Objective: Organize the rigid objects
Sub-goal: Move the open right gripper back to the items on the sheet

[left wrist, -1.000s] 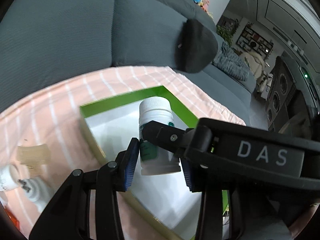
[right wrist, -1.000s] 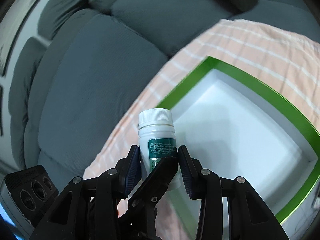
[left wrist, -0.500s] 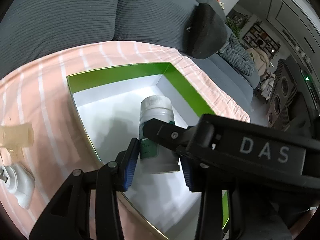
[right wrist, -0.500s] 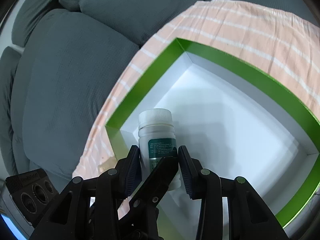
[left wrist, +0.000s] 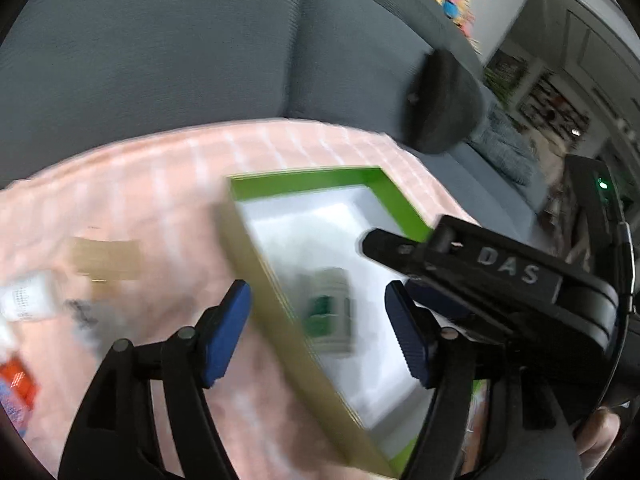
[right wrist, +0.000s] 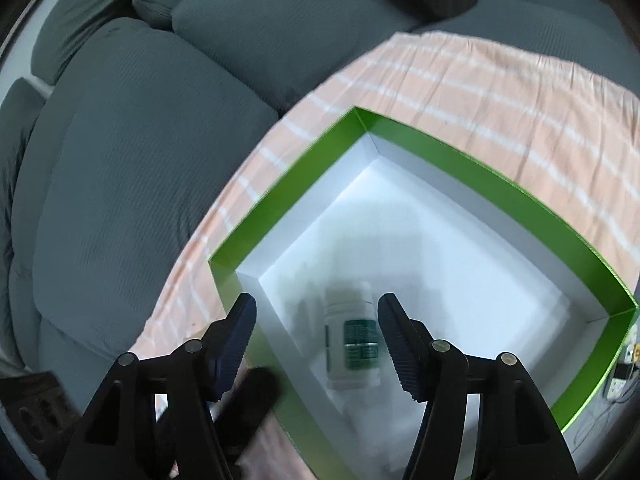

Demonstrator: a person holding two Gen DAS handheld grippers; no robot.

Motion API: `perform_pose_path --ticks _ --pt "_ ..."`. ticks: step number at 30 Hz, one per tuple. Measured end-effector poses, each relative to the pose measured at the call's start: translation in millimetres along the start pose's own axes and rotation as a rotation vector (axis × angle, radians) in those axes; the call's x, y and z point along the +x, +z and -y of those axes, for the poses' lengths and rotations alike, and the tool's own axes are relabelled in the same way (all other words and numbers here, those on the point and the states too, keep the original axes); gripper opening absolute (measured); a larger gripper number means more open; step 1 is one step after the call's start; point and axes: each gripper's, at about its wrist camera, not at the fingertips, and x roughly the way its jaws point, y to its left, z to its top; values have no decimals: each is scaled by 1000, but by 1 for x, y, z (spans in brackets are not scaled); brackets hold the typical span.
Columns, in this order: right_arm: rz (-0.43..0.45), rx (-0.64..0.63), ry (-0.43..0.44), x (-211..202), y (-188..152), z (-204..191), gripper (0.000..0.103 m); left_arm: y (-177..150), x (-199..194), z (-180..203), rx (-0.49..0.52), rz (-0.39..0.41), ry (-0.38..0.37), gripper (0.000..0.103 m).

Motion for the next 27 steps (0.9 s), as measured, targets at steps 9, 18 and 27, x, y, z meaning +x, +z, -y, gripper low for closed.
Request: perform_pose_path --ticks 9,18,27 --pt "14 -141 122 -13 -16 -43 76 -23 -59 -54 5 60 284 71" --pt "-48 -289 259 -11 -44 -92 89 -44 -119 -115 -74 134 484 78" --pt "-123 -437 318 1 -77 -140 89 -58 -145 -156 -232 173 548 81"
